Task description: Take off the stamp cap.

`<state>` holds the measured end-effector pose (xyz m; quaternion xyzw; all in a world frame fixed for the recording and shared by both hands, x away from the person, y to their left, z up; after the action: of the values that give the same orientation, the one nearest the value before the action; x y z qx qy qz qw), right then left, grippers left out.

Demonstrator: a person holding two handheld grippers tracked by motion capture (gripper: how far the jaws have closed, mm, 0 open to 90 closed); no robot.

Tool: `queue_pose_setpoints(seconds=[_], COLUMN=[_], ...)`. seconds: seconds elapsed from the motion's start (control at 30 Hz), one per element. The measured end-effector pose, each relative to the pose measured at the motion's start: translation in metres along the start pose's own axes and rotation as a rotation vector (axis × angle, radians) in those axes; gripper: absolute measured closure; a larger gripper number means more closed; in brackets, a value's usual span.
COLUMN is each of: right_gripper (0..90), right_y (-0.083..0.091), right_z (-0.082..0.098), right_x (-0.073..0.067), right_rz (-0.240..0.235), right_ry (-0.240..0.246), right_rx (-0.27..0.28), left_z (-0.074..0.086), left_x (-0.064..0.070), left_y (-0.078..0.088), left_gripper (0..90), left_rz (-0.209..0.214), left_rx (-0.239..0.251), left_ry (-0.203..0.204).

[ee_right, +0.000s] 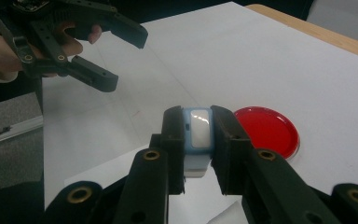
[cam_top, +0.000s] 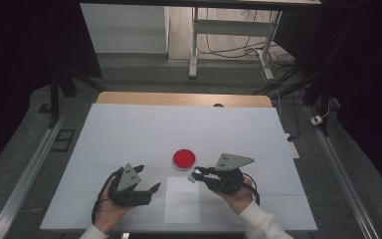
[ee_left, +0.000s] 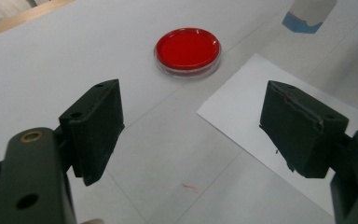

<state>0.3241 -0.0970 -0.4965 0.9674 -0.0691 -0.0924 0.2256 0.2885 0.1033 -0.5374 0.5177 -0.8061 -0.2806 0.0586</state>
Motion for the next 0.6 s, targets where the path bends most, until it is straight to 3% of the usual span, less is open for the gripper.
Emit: queue_pose_setpoints(seconds=[0.6], right_gripper=[74.7], right_y=[0.002], right_z=[0.0], right_x=[0.002], right_rz=[-0.002], right_ry=[-0.016], right_rx=[0.016], left_z=[-0.013], left_x=[0.024], left_y=[-0.015], left_gripper=[21.1], left_rz=[0.043], left_rx=[-0.002], left_ry=[-0.054])
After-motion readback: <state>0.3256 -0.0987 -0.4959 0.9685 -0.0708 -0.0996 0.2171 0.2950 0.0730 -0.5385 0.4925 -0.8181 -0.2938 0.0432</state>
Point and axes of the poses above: each handheld gripper's, and its own axes: y roughly backward along the jaws, z roughly out of its underside, x roughly to its right, the point moved 8 cm from there along -y, roughly forward along the jaws, and after that the axes turned 15 degrees about -z, right-handed, at the moved point
